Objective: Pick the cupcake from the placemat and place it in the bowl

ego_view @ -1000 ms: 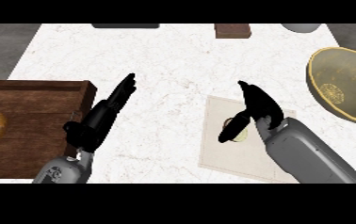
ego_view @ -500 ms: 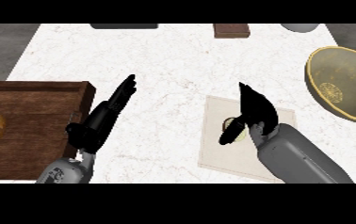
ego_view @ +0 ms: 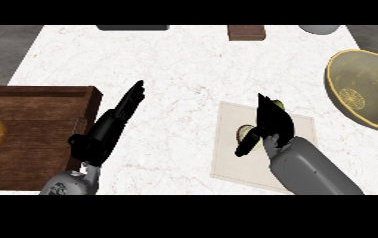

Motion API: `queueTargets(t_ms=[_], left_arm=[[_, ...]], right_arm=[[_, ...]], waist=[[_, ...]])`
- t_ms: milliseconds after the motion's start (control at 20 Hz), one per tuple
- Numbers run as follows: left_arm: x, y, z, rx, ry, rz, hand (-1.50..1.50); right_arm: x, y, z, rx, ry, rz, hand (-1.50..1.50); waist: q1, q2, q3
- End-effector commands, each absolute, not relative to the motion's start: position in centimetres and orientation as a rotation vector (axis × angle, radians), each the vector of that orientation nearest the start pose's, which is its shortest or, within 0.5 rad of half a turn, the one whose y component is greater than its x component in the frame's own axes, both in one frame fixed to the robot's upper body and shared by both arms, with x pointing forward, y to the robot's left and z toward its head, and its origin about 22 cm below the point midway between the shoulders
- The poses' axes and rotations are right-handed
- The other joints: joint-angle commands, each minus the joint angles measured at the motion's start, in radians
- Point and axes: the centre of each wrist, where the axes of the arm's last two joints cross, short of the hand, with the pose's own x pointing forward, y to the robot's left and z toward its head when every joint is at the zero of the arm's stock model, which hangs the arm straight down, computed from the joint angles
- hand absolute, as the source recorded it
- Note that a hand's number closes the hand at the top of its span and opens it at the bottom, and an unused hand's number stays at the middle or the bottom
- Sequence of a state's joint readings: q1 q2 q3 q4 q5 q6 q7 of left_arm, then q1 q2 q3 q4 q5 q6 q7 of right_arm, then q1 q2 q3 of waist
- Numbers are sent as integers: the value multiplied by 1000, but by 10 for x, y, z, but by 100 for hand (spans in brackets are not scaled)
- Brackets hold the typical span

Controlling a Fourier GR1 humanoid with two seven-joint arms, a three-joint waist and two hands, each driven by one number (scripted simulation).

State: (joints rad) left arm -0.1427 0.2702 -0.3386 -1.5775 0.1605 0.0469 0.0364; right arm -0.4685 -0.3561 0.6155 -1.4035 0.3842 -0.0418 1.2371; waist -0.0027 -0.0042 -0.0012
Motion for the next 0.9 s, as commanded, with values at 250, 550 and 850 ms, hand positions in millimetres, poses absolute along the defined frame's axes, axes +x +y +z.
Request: queueTargets(t_ms=[250, 550, 850], left_arm=[[270, 218, 30, -170, -1591, -370, 0], [268, 207, 43, -145, -1572, -374, 0], [259, 212, 27, -171, -1567, -383, 0]], right_arm=[[300, -156, 47, -839, -446, 645, -150], [279, -155, 18, -822, -485, 647, -150], [298, -154, 16, -913, -590, 662, 150]], waist=[[-3, 3, 0], [-1, 3, 1], [5, 4, 1]])
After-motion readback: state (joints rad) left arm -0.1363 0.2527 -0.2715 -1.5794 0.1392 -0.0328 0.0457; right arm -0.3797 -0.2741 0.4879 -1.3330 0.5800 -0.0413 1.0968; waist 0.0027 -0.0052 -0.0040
